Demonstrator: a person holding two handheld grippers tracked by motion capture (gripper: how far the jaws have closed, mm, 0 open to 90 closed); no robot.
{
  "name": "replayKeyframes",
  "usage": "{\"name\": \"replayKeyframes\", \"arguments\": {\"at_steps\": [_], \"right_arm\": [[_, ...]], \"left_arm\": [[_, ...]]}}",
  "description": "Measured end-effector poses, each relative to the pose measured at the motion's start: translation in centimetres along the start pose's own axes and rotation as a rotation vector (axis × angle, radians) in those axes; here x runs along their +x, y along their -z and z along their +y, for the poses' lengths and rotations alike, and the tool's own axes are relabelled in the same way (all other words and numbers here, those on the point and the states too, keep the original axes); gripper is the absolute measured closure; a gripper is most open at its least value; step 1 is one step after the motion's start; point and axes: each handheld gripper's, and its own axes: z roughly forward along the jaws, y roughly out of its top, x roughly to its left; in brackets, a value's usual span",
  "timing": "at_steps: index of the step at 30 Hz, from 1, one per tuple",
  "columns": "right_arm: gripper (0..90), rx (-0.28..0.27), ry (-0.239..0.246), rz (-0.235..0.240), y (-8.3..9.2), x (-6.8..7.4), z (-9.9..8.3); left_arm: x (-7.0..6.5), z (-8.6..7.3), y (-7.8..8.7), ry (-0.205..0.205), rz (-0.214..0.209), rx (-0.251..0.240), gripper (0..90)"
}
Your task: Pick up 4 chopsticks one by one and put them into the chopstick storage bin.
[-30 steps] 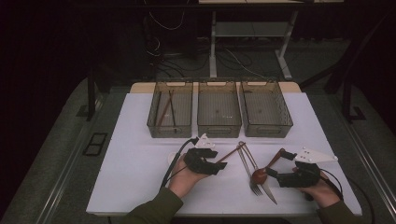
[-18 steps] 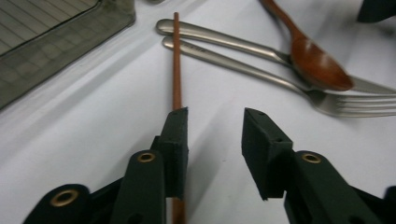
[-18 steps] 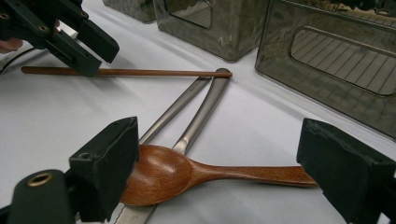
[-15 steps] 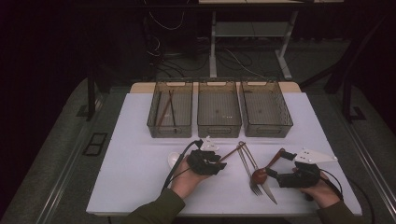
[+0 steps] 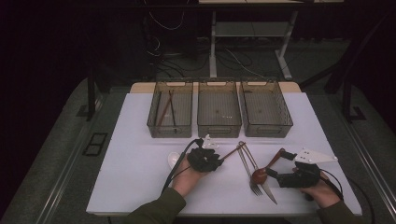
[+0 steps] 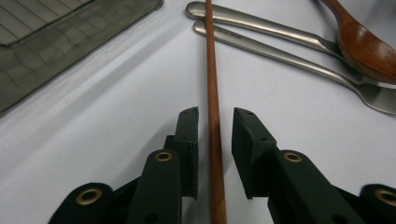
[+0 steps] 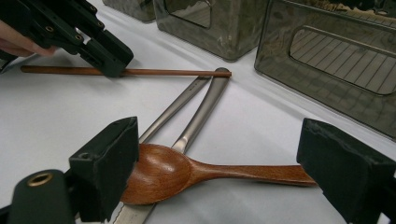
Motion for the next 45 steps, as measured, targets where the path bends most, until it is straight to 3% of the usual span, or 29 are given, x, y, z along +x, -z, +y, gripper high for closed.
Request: {"name": "replayKeyframes", "arguments": {"at_steps": [6, 9, 16, 22, 28, 30, 38, 45], "right_arm": [[13.0, -0.001, 0.002, -0.001, 0.0, -0.1, 0.0], [13.0, 0.001, 0.002, 0.000, 0.0, 0.0, 0.0], [13.0, 0.004, 0.002, -0.001, -0.1, 0.0, 0.0], [13.0, 0.003, 0.002, 0.000, 0.0, -0.1, 0.0], [13.0, 0.003, 0.004, 0.004, 0.0, 0.0, 0.0], [13.0, 0.002, 0.001, 0.003, 0.0, 0.0, 0.0], [13.0, 0.002, -0.006, 0.004, 0.0, -0.1, 0.0], [13.0, 0.005, -0.005, 0.003, 0.0, -0.1, 0.0]], "left_arm": [[0.0, -0.1, -0.2, -0.012, 0.001, 0.005, 74.8], [0.0, -0.1, -0.2, -0.022, 0.013, 0.008, 81.7], [0.3, -0.1, -0.2, -0.008, -0.012, 0.006, 83.2], [-0.1, 0.0, -0.1, -0.017, -0.035, 0.007, 83.5], [-0.4, 0.4, 0.3, -0.057, -0.063, 0.017, 83.5], [-0.5, 0.5, 0.3, -0.050, -0.071, 0.010, 83.5], [-0.3, 0.8, 1.4, -0.029, -0.104, -0.007, 83.5], [0.1, 1.5, 2.8, -0.040, -0.100, -0.027, 83.5]]}}
